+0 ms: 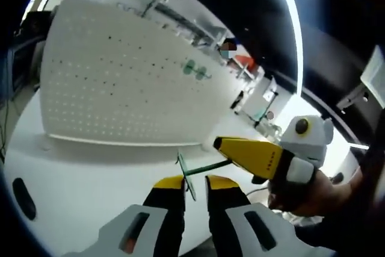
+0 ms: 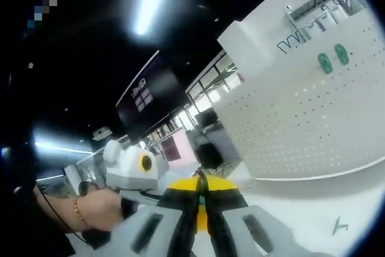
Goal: Insert the hook assembly into the mounting plate slot until the hook locks in place.
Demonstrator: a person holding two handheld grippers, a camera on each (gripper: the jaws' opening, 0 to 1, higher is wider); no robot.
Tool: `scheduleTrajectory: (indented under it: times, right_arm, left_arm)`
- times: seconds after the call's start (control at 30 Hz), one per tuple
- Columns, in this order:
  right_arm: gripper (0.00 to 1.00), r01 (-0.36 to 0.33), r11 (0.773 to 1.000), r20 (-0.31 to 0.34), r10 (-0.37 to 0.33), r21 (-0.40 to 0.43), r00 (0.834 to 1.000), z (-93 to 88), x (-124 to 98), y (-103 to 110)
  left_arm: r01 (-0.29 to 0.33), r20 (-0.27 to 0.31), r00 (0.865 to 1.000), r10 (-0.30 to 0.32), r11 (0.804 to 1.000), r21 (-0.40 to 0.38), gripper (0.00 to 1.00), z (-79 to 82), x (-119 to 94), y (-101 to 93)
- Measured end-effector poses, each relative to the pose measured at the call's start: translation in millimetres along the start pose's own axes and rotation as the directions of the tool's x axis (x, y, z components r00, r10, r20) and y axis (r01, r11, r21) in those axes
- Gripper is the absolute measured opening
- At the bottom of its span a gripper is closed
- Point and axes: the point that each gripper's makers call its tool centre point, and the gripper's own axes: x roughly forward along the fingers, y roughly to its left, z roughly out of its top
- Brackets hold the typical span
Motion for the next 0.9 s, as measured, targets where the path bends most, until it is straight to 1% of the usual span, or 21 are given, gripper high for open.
scheduleTrajectory:
  times: [0.2,0.33,0.4,0.57,0.63,0.7,0.83,0.9]
  right_arm:
    - [0.0,-0.001,1.0,0.003,0.001,-0.013,1.0,-0.4,-1.2,1.8]
    - [0.0,0.004,1.0,0.011,-0.004,-0.023,1.0,0.7,-1.9,1.4]
    - [0.0,0.004,1.0,0.015,-0.003,-0.02,1.0,0.8,-1.9,1.4]
    - [0.0,-0.001,1.0,0.02,0.001,-0.021,1.0,0.6,-1.3,4.4]
    - [0.0,0.0,0.999,0.019,0.001,-0.037,1.0,1.3,-1.4,6.0]
    - [0.0,0.003,0.998,0.017,-0.002,-0.059,1.0,1.5,-1.5,6.0]
    - [0.0,-0.002,0.996,-0.003,0.002,-0.09,1.0,-0.8,-2.7,7.3]
    - [0.0,0.004,0.995,-0.002,-0.005,-0.098,1.0,-0.5,-3.0,7.9]
  left_arm:
    - [0.007,0.001,1.0,-0.007,1.0,-0.016,0.07,-1.9,-1.8,2.1]
    - [0.016,0.007,1.0,-0.015,0.999,-0.048,0.06,-1.7,-4.0,3.8]
    - [0.018,0.006,1.0,-0.018,0.998,-0.052,0.05,-1.7,-4.5,3.2]
    - [0.02,0.01,1.0,-0.02,0.999,-0.037,0.05,-0.9,-6.2,3.2]
    - [0.018,0.018,1.0,-0.018,0.999,-0.035,0.04,0.5,-6.3,3.4]
    - [0.01,0.027,1.0,-0.009,1.0,-0.014,0.03,2.2,-6.3,3.9]
    - [-0.009,0.044,0.999,0.01,1.0,-0.021,0.02,5.9,-7.1,7.3]
    - [-0.014,0.045,0.999,0.014,1.0,-0.006,0.01,5.6,-7.4,6.6]
